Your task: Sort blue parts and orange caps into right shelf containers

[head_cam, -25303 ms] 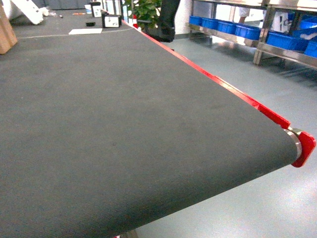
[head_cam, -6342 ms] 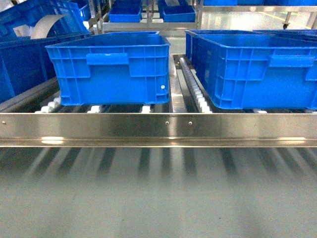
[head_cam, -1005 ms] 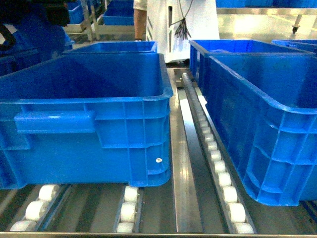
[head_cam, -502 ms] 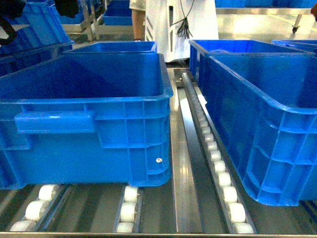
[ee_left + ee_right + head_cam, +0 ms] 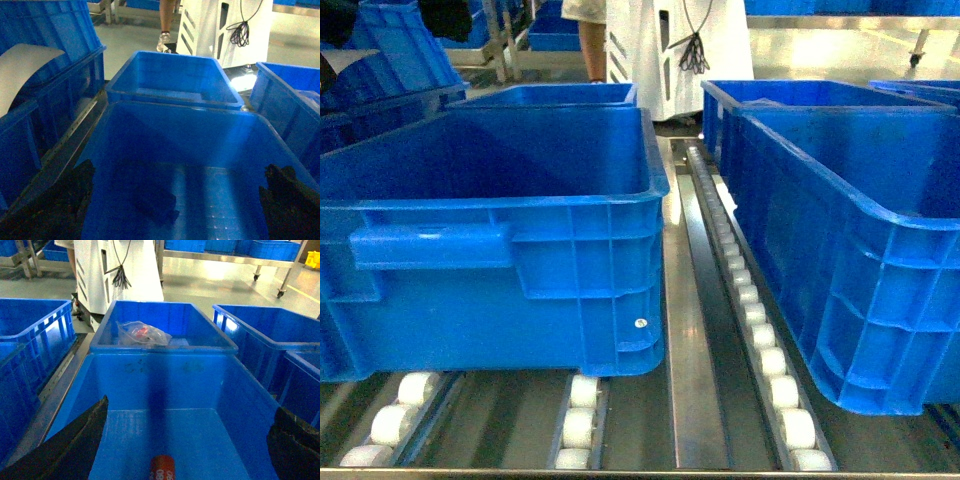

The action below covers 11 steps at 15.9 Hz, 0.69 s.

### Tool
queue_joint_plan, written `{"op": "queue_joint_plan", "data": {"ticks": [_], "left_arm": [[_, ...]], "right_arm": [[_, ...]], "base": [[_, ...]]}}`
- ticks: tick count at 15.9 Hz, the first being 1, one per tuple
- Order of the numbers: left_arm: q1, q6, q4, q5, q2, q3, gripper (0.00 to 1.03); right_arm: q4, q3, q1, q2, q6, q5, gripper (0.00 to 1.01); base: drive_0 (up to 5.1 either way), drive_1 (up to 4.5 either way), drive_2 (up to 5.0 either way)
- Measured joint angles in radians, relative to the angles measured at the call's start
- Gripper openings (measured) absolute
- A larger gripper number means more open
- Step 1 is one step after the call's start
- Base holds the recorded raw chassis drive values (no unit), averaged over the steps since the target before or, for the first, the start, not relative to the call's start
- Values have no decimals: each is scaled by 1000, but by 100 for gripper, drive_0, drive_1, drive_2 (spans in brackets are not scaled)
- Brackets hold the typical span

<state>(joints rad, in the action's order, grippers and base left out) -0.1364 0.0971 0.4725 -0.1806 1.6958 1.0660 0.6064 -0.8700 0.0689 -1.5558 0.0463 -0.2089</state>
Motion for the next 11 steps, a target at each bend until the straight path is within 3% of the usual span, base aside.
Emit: {"op": "queue_joint_plan", "data": {"ticks": [3,4,5,7,11], "left_arm": [[-16,-19,27,-36,-50,-35,98],[-16,-23,29,-36,-53,-35,98],[-9,-53,170,23,-61,-93,88],[21,-79,315,64,-189,-332,61],[59,-79,410,108,-383,-646,8]], "right_arm": [[0,0,0,0,1,0,98],[43,11,-7,0,-4,27,95],[138,84,-19,30,-21,125,83],[225,278,-53,150,-31,205,55],[277,533,-69,327,-33,209,2]], "base": [[0,0,0],[0,0,0],[0,0,0],[0,0,0],[0,0,0]]}}
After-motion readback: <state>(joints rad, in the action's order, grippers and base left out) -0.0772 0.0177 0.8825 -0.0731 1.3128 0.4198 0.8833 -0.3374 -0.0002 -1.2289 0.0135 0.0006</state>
